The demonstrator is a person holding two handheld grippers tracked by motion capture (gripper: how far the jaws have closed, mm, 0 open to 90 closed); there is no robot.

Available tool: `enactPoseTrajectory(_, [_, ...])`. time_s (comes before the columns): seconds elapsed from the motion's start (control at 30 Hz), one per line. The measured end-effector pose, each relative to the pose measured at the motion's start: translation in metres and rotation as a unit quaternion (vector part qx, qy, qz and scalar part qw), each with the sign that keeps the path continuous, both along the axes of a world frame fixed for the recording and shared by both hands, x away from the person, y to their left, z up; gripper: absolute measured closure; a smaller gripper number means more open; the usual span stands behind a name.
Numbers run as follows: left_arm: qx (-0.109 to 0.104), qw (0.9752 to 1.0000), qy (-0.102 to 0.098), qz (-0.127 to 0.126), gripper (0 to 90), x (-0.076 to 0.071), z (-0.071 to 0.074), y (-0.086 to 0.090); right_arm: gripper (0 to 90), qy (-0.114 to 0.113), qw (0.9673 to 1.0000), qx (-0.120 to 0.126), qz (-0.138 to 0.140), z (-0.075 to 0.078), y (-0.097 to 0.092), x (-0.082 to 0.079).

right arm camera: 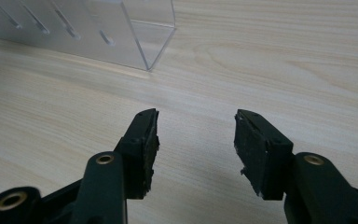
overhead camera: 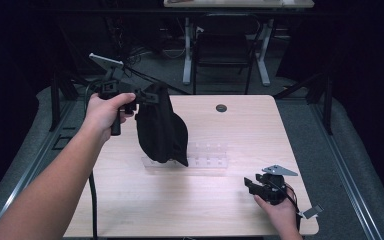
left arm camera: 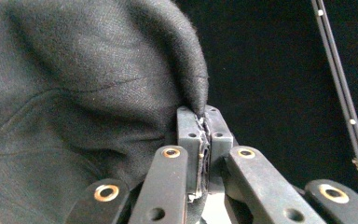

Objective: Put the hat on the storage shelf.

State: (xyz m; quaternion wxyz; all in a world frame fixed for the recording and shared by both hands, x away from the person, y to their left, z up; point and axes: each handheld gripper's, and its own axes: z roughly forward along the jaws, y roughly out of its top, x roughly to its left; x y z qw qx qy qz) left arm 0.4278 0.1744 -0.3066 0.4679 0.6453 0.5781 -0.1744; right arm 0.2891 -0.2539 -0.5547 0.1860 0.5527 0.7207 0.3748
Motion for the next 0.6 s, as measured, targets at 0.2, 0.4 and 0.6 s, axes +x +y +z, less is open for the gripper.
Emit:
enactPoseTrajectory(0.2, [-0.008,0.9998,0.002,-0.016,88.3,0.003,-0.002,-0.015,49.1,0.0,1.0,-0.003,0.001,0.001,0.0,-0.001])
enactPoseTrajectory(0.4, [-0.014,0.9997,0.001,-0.022,88.3,0.004,-0.005,-0.023,49.4,-0.005,1.0,0.003,0.007,0.002,0.003,-0.002])
enactPoseTrajectory(0.6, [-0.019,0.9994,0.0,-0.028,88.2,0.004,-0.006,-0.023,49.4,-0.004,0.9998,0.008,0.02,0.007,0.011,-0.001])
